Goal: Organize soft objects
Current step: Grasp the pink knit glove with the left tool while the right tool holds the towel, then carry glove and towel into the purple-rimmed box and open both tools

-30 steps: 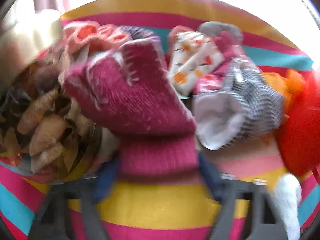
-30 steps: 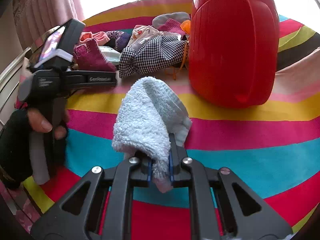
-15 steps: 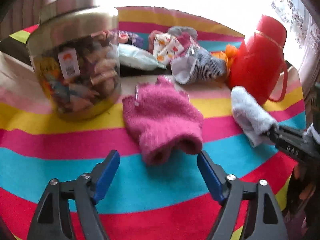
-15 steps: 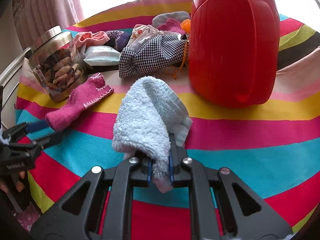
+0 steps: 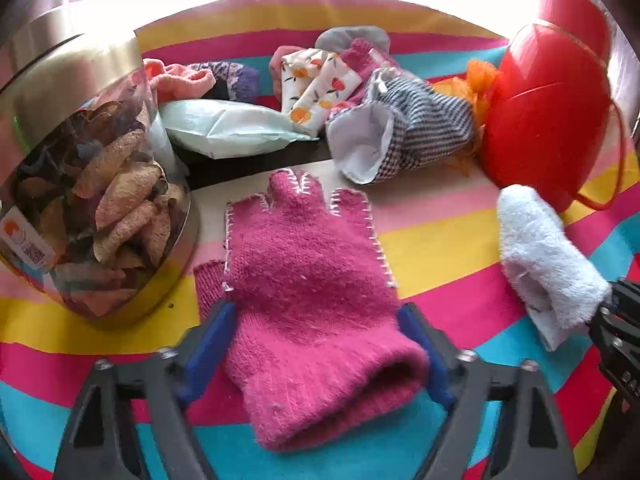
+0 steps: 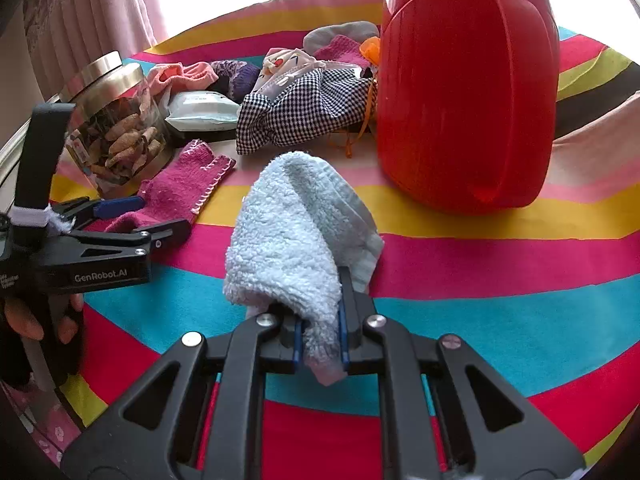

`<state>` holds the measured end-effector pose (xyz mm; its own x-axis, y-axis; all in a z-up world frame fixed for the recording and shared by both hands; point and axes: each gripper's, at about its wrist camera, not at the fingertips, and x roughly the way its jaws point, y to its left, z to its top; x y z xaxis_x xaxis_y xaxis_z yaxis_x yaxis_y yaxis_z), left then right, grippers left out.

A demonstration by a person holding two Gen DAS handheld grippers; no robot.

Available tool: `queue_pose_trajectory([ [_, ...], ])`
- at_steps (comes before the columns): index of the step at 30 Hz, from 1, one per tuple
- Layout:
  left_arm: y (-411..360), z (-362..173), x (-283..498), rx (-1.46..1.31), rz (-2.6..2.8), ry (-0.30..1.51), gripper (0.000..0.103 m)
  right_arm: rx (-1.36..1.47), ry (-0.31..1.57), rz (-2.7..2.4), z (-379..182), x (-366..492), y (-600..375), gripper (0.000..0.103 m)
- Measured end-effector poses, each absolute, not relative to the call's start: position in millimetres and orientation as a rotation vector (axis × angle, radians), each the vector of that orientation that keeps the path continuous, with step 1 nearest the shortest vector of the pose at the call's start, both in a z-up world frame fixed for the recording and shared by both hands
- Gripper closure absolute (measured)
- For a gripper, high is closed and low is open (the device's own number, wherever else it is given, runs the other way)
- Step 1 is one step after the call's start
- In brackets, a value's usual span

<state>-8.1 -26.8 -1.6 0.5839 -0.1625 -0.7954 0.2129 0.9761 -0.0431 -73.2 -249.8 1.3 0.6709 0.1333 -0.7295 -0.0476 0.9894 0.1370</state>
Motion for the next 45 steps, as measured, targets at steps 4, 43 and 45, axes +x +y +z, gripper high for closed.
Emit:
queue_pose_trajectory([
  [4, -12, 9, -33, 0.005, -0.246, 0.895, 0.085, 0.109, 0.826, 0.104, 1, -73, -250, 0.087],
  [43, -7, 106, -158, -0.268, -0.498, 0.758, 0.086, 0.174, 0.65, 0.275, 92, -207, -223, 0.088],
  [45, -19, 110, -161, -0.243, -0.537, 0.763, 0.086, 0.178, 0.645, 0.261, 95, -217, -232, 0.088],
])
